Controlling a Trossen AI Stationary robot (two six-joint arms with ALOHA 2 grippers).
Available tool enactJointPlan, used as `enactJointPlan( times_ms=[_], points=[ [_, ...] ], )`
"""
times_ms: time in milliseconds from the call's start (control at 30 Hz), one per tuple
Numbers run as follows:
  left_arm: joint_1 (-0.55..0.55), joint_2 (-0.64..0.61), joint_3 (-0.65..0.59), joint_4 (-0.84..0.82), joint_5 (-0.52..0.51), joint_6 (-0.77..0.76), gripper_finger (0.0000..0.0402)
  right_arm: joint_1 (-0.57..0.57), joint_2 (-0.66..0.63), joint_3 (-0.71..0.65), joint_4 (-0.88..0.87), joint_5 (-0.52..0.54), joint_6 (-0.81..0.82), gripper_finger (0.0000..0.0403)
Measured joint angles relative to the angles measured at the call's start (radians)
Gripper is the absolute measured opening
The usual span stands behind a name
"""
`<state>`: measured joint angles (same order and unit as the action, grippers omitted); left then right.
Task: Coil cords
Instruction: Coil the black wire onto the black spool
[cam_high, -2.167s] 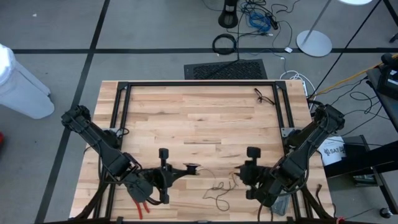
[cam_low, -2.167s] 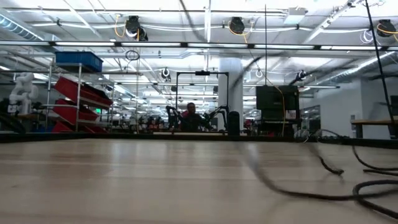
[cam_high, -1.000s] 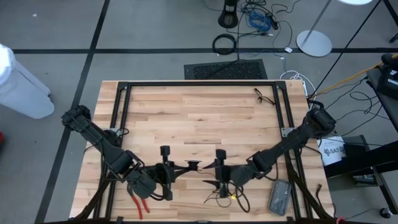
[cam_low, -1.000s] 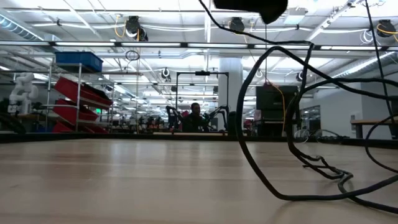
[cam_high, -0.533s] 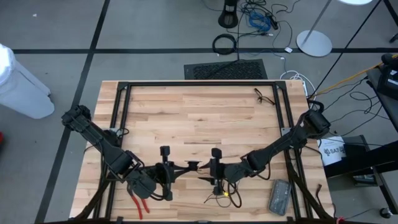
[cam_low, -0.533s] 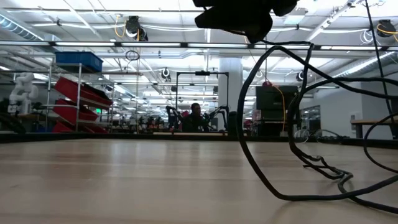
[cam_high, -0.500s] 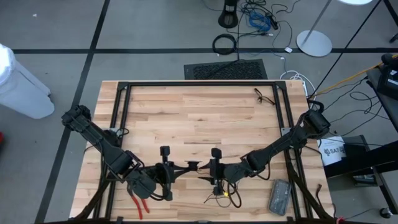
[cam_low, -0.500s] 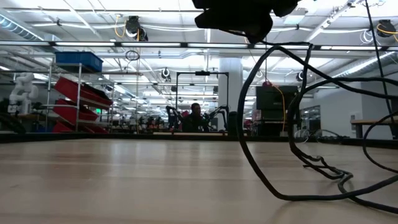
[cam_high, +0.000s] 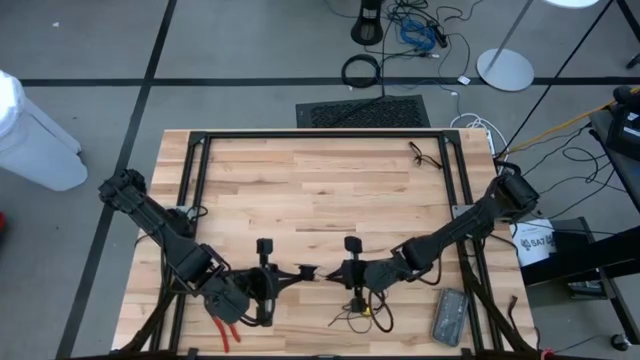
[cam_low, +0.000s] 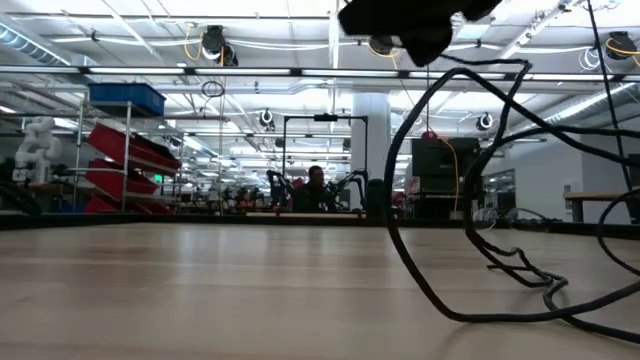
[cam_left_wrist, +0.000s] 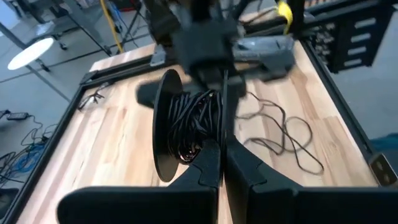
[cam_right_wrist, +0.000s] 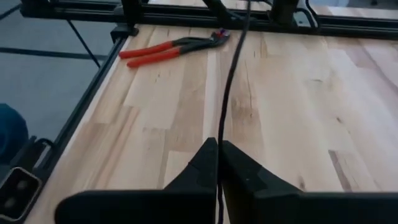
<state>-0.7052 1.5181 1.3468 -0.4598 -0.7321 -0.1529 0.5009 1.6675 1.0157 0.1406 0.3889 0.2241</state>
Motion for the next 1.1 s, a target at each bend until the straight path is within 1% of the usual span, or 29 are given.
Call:
enactJointPlan(
  times_ms=[167, 333, 500, 667, 767, 833, 967, 1100],
  points=[
    [-0.013, 0.0, 0.0, -0.015, 0.047, -0.025, 0.001, 0.032, -0.078, 0.0, -0.095, 0.0, 0.024, 0.0001],
    [-0.015, 0.0, 0.0, -0.034, 0.051, -0.054, 0.001, 0.073, -0.126, 0.009, -0.139, 0.001, 0.026, 0.0001],
    [0.005, 0.001, 0.0, -0.085, 0.05, -0.109, 0.001, 0.1, -0.127, 0.101, -0.26, 0.01, 0.04, 0.0001],
    [0.022, 0.001, 0.0, -0.088, 0.049, -0.129, 0.001, 0.127, -0.127, 0.205, -0.402, 0.08, 0.03, 0.0],
    [0.029, 0.001, 0.0, -0.086, 0.05, -0.14, 0.001, 0.134, -0.127, 0.254, -0.444, 0.093, 0.014, 0.0],
    [0.037, 0.006, 0.0, -0.087, 0.057, -0.157, 0.001, 0.14, -0.126, 0.278, -0.471, 0.125, -0.009, 0.0],
    [0.049, 0.034, 0.0, -0.062, 0.139, -0.163, 0.001, 0.143, -0.127, 0.303, -0.468, 0.184, -0.069, 0.0],
    [0.062, 0.071, 0.0, -0.027, 0.217, -0.143, 0.001, 0.129, -0.126, 0.31, -0.459, 0.189, -0.125, 0.0]
  ],
)
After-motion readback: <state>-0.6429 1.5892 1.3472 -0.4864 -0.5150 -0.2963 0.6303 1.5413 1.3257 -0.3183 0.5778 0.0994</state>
